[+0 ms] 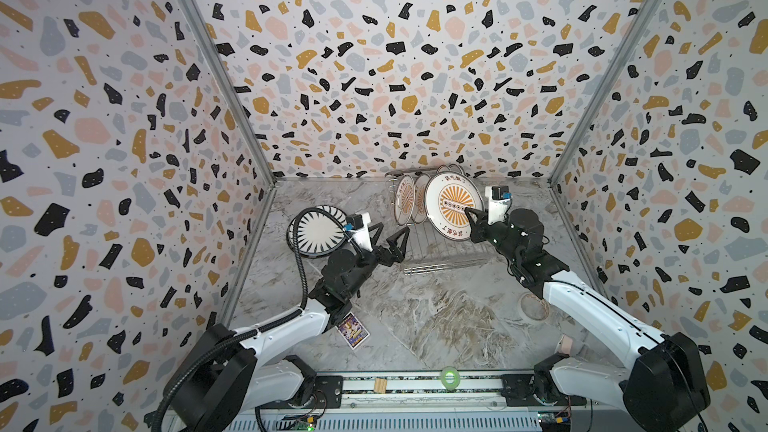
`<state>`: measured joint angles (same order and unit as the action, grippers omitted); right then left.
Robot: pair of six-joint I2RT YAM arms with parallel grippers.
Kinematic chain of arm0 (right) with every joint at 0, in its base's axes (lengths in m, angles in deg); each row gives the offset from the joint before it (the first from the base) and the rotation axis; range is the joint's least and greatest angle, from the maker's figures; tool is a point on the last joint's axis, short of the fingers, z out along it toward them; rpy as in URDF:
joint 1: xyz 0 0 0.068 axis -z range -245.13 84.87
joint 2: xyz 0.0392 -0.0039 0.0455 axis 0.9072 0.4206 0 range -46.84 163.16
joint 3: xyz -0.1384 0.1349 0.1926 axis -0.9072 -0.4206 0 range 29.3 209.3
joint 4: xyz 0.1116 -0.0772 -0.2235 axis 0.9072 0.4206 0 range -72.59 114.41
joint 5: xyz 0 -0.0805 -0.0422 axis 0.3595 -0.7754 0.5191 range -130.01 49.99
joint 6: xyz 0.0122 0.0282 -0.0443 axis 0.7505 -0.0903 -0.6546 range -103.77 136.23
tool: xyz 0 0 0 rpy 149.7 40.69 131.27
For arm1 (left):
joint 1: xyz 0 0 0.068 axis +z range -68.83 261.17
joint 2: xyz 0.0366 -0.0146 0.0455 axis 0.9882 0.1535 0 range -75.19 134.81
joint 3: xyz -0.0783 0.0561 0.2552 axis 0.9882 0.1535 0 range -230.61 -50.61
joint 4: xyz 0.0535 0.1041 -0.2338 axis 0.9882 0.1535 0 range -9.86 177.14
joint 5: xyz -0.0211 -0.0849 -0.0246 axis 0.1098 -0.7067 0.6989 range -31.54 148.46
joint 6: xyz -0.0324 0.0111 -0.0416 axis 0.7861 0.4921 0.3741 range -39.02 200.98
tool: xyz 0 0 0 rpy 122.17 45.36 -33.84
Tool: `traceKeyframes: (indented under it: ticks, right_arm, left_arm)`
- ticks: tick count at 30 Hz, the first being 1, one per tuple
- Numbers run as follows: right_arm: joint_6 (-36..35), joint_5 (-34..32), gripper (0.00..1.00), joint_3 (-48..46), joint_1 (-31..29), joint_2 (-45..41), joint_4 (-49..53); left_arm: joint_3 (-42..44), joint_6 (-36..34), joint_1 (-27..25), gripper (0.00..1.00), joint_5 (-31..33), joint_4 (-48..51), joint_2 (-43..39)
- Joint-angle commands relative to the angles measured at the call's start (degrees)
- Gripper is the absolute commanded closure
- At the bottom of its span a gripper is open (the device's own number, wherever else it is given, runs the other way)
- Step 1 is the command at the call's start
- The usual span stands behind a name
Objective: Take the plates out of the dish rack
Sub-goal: 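Close the right gripper on a sunburst plate rim and lift it out, then carry the sunburst plate toward the open left gripper with the right gripper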
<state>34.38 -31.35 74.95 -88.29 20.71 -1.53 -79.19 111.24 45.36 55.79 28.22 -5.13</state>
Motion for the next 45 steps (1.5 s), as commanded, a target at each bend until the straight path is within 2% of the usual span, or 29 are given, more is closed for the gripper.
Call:
traceKeyframes:
  ticks: [1,9,16,20,26,32,39,42,45]
  right_arm:
    - [4.82,15.10,0.97,-1.50,3.88,-2.54,-12.79]
    - [8.23,28.95,0.97,-6.45,7.31,-2.25,-25.13]
    - [11.33,38.00,0.97,-9.52,7.60,-1.87,-35.49]
    - [11.99,39.46,0.97,-9.60,7.51,-1.89,-36.34]
    - [11.74,40.23,0.97,-10.05,6.43,-1.67,-37.39]
    - [8.28,40.07,0.97,-9.62,3.93,-1.30,-35.17]
    - [7.95,40.23,0.97,-9.33,3.20,-0.20,-35.46]
    - [7.65,39.67,0.97,-9.35,2.62,0.09,-35.73]
    - [6.33,38.69,0.97,-8.53,1.68,0.79,-34.27]
  left_arm:
    - [-1.48,-0.10,-0.22,0.00,-6.99,-6.21,1.36]
    - [-0.63,-0.96,-0.22,0.00,-10.03,-9.12,1.01]
    - [2.44,-1.83,-0.22,0.00,-10.32,-12.78,-2.19]
    - [4.20,-1.71,-0.31,0.01,-11.89,-17.01,-2.82]
    - [4.56,-2.29,-0.40,0.02,-12.08,-16.81,-3.90]
    - [4.59,-1.56,-0.78,0.07,-12.13,-17.70,-3.27]
    - [4.83,-1.39,-1.10,0.25,-13.55,-17.95,-3.44]
    - [4.77,-1.26,-1.26,0.39,-13.77,-18.09,-3.10]
    - [3.91,-0.45,-1.45,0.49,-15.68,-18.51,-1.43]
